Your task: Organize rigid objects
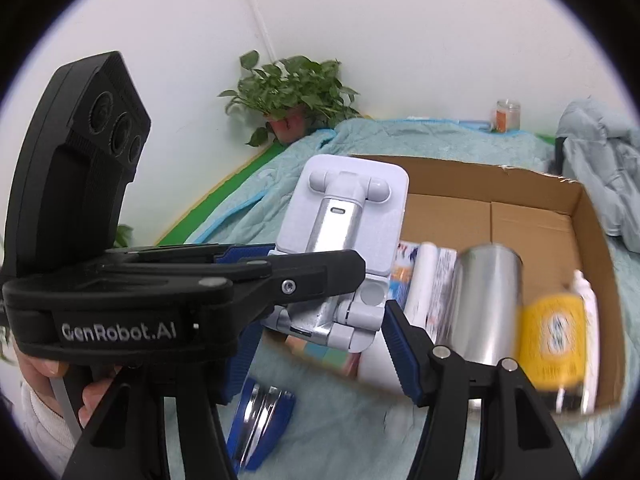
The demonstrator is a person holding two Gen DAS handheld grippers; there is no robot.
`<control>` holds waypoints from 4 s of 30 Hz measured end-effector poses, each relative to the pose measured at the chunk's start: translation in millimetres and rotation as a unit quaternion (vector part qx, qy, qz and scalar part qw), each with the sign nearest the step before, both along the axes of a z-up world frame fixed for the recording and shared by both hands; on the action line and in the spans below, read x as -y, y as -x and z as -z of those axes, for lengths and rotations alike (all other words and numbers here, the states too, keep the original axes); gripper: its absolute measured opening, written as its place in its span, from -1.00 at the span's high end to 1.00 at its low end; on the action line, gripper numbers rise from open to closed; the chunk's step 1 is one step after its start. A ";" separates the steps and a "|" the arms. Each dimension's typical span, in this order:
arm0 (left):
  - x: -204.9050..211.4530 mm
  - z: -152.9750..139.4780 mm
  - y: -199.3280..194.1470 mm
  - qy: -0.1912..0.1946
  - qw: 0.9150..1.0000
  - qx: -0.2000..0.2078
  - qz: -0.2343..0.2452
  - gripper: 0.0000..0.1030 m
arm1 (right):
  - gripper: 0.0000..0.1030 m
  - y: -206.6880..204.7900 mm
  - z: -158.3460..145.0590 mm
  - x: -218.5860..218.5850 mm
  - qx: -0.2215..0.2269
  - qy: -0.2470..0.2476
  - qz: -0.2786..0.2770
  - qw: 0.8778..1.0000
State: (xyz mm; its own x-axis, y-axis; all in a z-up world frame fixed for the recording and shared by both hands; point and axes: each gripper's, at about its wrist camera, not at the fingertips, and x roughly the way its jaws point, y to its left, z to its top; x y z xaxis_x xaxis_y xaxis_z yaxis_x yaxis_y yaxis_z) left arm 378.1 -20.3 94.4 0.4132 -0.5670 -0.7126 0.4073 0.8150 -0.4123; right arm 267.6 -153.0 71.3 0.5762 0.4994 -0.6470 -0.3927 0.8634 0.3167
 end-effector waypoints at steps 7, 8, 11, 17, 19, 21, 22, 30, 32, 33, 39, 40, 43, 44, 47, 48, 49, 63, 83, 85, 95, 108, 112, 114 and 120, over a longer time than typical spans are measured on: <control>-2.6 38.4 -81.9 -0.004 0.998 -0.056 -0.004 0.22 | -0.15 -71.5 25.6 -4.1 -0.078 -0.014 -0.005 0.997; -3.1 46.9 -89.8 -0.007 0.998 -0.065 -0.004 0.22 | -0.15 -78.1 30.8 -4.9 -0.089 -0.018 -0.004 0.996; -5.9 73.3 -106.7 -0.007 0.995 -0.097 -0.006 0.21 | -0.15 -89.6 49.6 -9.0 -0.116 -0.018 0.003 0.993; -12.7 107.1 -113.4 -0.031 0.991 -0.129 -0.027 -0.04 | -0.18 -91.4 69.3 -11.3 -0.148 -0.011 0.023 0.989; -17.5 101.0 -101.2 -0.031 0.993 -0.105 -0.034 -0.28 | -0.39 -78.5 61.8 -8.0 -0.122 -0.007 0.024 0.992; -25.2 86.0 -79.2 -0.065 0.995 -0.040 -0.070 -0.65 | -0.70 -56.0 48.4 -0.4 -0.086 0.000 0.045 0.995; -26.9 80.9 -69.1 -0.074 0.994 -0.021 -0.080 -0.82 | -0.70 -48.3 43.9 3.4 -0.073 0.004 0.052 0.996; -48.7 58.4 36.5 -0.083 0.990 0.053 -0.106 -0.89 | -0.70 73.8 28.3 16.1 0.033 0.044 0.092 0.994; -51.4 65.9 61.7 -0.100 0.988 0.046 -0.109 -0.89 | -0.70 96.3 36.6 14.9 0.026 0.041 0.085 0.995; -51.3 71.7 71.6 -0.110 0.987 0.041 -0.111 -0.89 | -0.70 104.2 42.1 13.8 0.021 0.036 0.081 0.996; -45.4 110.5 116.9 -0.172 0.979 0.009 -0.112 -0.89 | -0.70 138.8 57.0 15.3 -0.008 0.034 0.116 0.993; -45.3 112.5 122.3 -0.177 0.977 0.008 -0.115 -0.89 | -0.70 142.0 56.1 17.0 -0.008 0.035 0.125 0.991; -44.2 103.6 144.1 -0.171 0.977 0.024 -0.121 -0.89 | -0.70 156.8 49.0 23.9 0.006 0.047 0.151 0.987; -43.5 96.2 151.9 -0.168 0.978 0.034 -0.121 -0.89 | -0.70 161.5 46.7 25.4 0.012 0.053 0.156 0.986; -40.4 70.5 171.8 -0.163 0.977 0.069 -0.121 -0.89 | -0.70 176.9 40.7 31.8 0.033 0.068 0.165 0.983; -38.9 63.7 177.9 -0.163 0.976 0.077 -0.122 -0.89 | -0.70 179.6 39.2 32.9 0.037 0.069 0.168 0.983; -38.0 58.3 180.5 -0.164 0.976 0.080 -0.123 -0.89 | -0.70 183.6 37.3 35.3 0.042 0.068 0.172 0.982; -35.8 154.4 130.5 -0.230 0.962 -0.068 -0.130 -0.56 | -0.70 202.5 48.1 36.1 0.025 0.055 0.149 0.987; 71.2 157.0 182.5 -0.093 0.983 -0.156 -0.019 0.31 | -0.70 226.9 111.6 28.6 -0.093 -0.004 0.097 0.991; 88.9 158.5 186.3 -0.060 0.983 -0.174 0.001 0.31 | -0.70 229.1 112.0 40.5 -0.096 -0.009 0.114 0.989; 102.3 148.5 197.6 -0.048 0.986 -0.157 0.042 0.14 | -0.71 231.9 119.0 60.6 -0.141 -0.081 0.134 0.978; 83.0 176.4 212.4 0.030 0.968 -0.243 0.043 -0.05 | -0.70 235.6 112.1 43.4 -0.123 -0.064 0.102 0.985; 89.8 169.6 213.3 0.042 0.971 -0.227 0.061 -0.05 | -0.70 238.7 107.9 56.3 -0.113 -0.049 0.123 0.985; 84.3 163.7 211.1 0.057 0.973 -0.216 0.055 -0.05 | -0.70 235.5 108.5 59.6 -0.114 -0.044 0.128 0.984; 58.2 153.7 210.5 0.021 0.985 -0.173 0.013 -0.17 | -0.45 212.3 112.9 42.7 -0.121 -0.009 0.125 0.985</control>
